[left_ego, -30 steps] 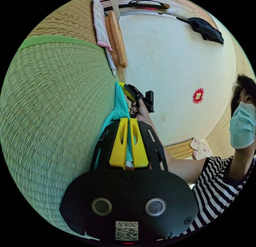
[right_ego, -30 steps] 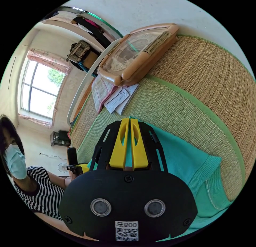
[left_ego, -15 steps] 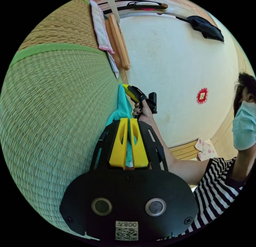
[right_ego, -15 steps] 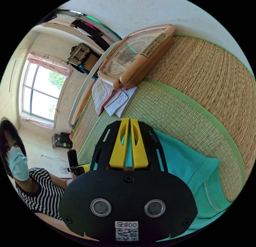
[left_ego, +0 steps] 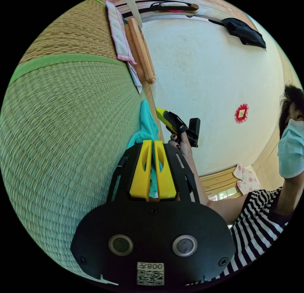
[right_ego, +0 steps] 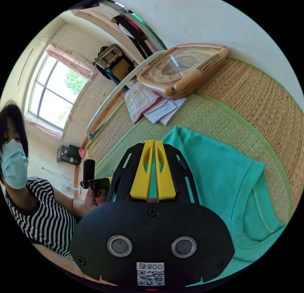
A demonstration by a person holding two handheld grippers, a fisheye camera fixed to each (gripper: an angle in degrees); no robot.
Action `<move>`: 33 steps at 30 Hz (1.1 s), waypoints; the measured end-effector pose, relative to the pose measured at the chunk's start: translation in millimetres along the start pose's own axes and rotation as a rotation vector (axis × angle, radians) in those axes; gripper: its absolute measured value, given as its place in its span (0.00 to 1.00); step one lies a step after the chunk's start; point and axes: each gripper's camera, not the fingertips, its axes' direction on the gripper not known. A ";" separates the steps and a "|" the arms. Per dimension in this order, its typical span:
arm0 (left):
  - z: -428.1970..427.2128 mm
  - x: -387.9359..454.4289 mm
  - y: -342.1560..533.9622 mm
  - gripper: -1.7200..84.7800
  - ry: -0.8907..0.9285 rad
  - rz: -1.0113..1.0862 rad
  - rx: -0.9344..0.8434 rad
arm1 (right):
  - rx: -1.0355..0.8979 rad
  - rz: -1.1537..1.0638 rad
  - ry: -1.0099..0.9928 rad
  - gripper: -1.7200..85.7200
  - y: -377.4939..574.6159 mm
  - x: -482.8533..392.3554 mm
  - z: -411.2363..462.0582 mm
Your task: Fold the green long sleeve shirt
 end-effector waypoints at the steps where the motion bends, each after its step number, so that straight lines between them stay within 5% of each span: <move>1: -0.9 0.9 -0.6 0.03 0.003 -0.004 0.002 | -0.016 -0.012 -0.006 0.02 4.1 -7.8 3.6; 19: -32.4 38.0 -19.4 0.03 0.014 0.071 0.102 | -0.023 0.047 0.100 0.02 98.9 -110.8 39.9; 33: -27.2 81.5 -52.4 0.02 -0.265 0.112 0.067 | -0.006 0.036 0.143 0.02 105.8 -129.7 13.4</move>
